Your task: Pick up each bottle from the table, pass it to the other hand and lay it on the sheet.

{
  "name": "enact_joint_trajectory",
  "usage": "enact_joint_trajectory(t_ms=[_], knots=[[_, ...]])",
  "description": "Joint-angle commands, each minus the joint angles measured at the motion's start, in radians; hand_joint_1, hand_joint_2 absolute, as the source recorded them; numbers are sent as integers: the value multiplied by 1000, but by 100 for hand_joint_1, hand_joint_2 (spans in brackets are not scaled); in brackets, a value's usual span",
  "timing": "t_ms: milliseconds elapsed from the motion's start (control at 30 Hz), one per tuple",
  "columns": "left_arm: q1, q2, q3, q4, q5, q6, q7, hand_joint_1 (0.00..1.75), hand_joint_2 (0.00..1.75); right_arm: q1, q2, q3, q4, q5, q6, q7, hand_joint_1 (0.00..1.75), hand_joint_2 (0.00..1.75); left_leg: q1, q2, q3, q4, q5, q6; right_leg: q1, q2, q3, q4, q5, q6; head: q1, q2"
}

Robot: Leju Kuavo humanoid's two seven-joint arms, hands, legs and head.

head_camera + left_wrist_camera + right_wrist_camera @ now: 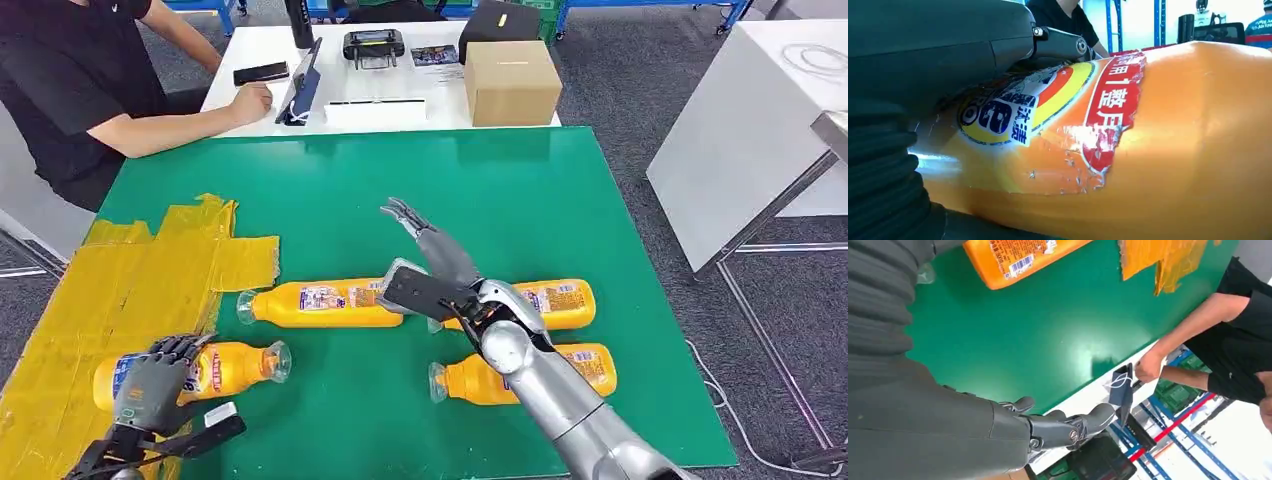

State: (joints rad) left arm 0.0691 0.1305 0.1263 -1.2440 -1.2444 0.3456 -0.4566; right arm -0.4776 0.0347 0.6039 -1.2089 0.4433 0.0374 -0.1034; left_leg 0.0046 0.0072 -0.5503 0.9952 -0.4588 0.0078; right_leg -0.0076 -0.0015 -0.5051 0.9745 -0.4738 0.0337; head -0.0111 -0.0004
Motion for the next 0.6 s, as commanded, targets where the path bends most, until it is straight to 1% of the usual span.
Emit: enact_joint_trajectory(t_ms=[33,100,233,267,333,367,400,500,533,567,600], knots=[[0,16,-5,104,6,-20,5,175,175,-57,0,16,85,-4,5,-3,0,175,0,1,1,-1,0,0,0,2,0,0,0,0,0,0],[0,16,-5,104,6,-20,5,175,175,-57,0,16,85,-4,5,-3,0,175,1,2,1,-1,1,-1,1,3,0,-1,2,-1,0,0],[0,16,-5,104,6,-20,5,175,175,-57,0,16,85,-4,5,-3,0,175,0,2,1,-1,1,-1,0,3,0,0,1,-1,0,0],[0,16,-5,104,6,-20,5,175,175,-57,0,16,85,-4,5,-3,0,175,2,3,1,-1,1,-1,2,4,-1,-1,3,-1,0,0],[7,40,-24,102,-8,-40,5,175,175,-65,1,20,89,-9,9,-6,0,175,0,2,1,-1,1,-1,0,2,0,1,1,0,0,0],[12,58,-31,108,-22,-54,11,169,0,-71,3,21,94,-13,12,-6,0,175,1,2,1,-1,1,-1,1,3,0,0,2,-1,0,0],[19,68,-28,105,-22,-49,12,0,0,-76,5,23,101,-14,13,-6,0,175,0,2,1,-1,0,-1,0,2,0,1,1,0,0,0],[28,82,-18,93,2,-62,-1,0,0,-82,6,27,116,-17,14,-6,0,175,1,4,2,-1,0,-1,1,5,0,0,2,-1,0,0],[35,91,-17,77,4,-72,-3,0,0,-86,7,29,125,-18,15,-6,0,175,1,3,1,0,0,-1,1,3,0,1,1,-1,0,0],[39,97,-17,68,17,-89,-10,0,0,-87,6,30,131,-20,15,-6,0,175,2,4,1,-1,0,-1,2,5,0,0,2,-1,0,0],[44,103,-16,58,20,-91,-13,0,0,-92,6,32,141,-23,18,-6,0,175,0,2,2,-1,0,-1,0,3,0,1,0,-1,0,0]])
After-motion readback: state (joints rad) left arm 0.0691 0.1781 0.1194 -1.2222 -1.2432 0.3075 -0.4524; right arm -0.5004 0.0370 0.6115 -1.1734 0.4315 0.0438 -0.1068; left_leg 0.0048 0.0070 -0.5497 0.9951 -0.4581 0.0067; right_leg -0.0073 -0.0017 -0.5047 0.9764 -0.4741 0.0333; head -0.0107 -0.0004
